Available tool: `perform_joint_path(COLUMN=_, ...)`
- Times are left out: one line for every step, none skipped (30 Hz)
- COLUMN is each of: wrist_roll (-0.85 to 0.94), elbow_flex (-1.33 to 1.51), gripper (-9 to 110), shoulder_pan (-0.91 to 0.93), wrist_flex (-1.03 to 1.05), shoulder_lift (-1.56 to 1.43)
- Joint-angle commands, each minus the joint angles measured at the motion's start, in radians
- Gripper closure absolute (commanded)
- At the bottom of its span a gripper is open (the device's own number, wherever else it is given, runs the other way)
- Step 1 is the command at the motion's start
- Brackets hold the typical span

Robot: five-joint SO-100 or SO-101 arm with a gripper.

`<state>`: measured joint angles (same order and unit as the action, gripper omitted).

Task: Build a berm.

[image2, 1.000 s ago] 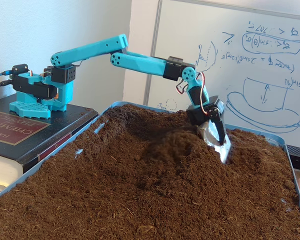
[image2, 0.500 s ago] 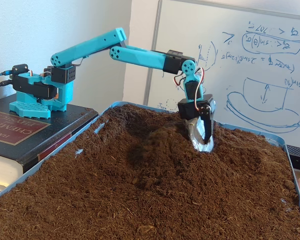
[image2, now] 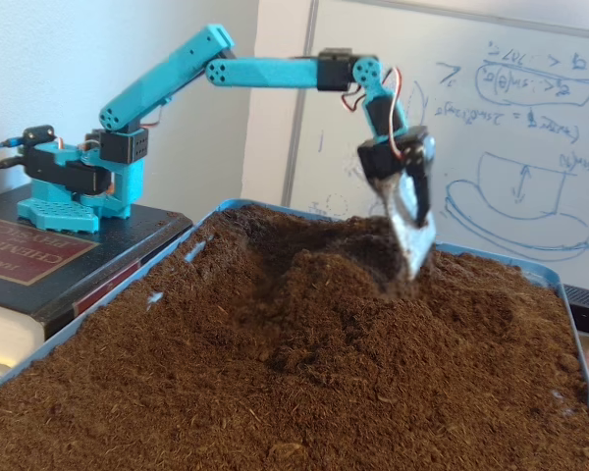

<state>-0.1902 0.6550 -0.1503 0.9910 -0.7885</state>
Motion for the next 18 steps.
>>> perform_joint_path(wrist_roll=0.009, elbow_flex=-0.106, gripper=101, shoulder_pan=0.012, wrist_flex=-0.15, shoulder_lift=-0.13)
perform_joint_path(wrist_roll=0.009, elbow_flex=-0.11, gripper=101, shoulder_pan=0.014, wrist_flex=-0.212, shoulder_lift=-0.103)
perform_joint_path(wrist_roll=0.011, elbow_flex=-0.11, gripper=101, shoulder_pan=0.015, wrist_flex=-0.278, shoulder_lift=-0.072)
perform_joint_path(wrist_roll=0.011, elbow_flex=-0.114, gripper=101, shoulder_pan=0.015, wrist_flex=-0.342, shoulder_lift=-0.038)
perform_joint_path(wrist_roll=0.012, elbow_flex=-0.118, gripper=101, shoulder_pan=0.015, wrist_flex=-0.413, shoulder_lift=-0.006)
perform_joint_path(wrist_roll=0.012, elbow_flex=-0.12, gripper=101, shoulder_pan=0.015, wrist_flex=-0.48, shoulder_lift=0.031)
perform_joint_path(wrist_roll=0.014, elbow_flex=-0.121, gripper=101, shoulder_pan=0.015, wrist_flex=-0.548, shoulder_lift=0.069)
perform_joint_path(wrist_roll=0.014, elbow_flex=-0.123, gripper=101, shoulder_pan=0.015, wrist_flex=-0.615, shoulder_lift=0.106)
perform_joint_path(wrist_roll=0.017, elbow_flex=-0.123, gripper=101, shoulder_pan=0.015, wrist_flex=-0.678, shoulder_lift=0.143)
perform_joint_path(wrist_roll=0.026, elbow_flex=-0.121, gripper=101, shoulder_pan=0.015, wrist_flex=-0.726, shoulder_lift=0.181)
perform_joint_path(wrist_roll=0.043, elbow_flex=-0.112, gripper=101, shoulder_pan=0.015, wrist_flex=-0.776, shoulder_lift=0.218)
perform_joint_path(wrist_roll=0.071, elbow_flex=-0.109, gripper=101, shoulder_pan=0.015, wrist_flex=-0.816, shoulder_lift=0.258)
perform_joint_path(wrist_roll=0.104, elbow_flex=-0.107, gripper=101, shoulder_pan=0.015, wrist_flex=-0.845, shoulder_lift=0.298)
perform_joint_path(wrist_roll=0.144, elbow_flex=-0.107, gripper=101, shoulder_pan=0.015, wrist_flex=-0.862, shoulder_lift=0.331)
perform_joint_path(wrist_roll=0.189, elbow_flex=-0.107, gripper=101, shoulder_pan=0.015, wrist_flex=-0.865, shoulder_lift=0.359)
perform_joint_path(wrist_roll=0.233, elbow_flex=-0.107, gripper=101, shoulder_pan=0.02, wrist_flex=-0.862, shoulder_lift=0.385)
perform_joint_path(wrist_roll=0.275, elbow_flex=-0.106, gripper=101, shoulder_pan=0.029, wrist_flex=-0.857, shoulder_lift=0.403)
perform_joint_path(wrist_roll=0.308, elbow_flex=-0.103, gripper=101, shoulder_pan=0.035, wrist_flex=-0.848, shoulder_lift=0.413)
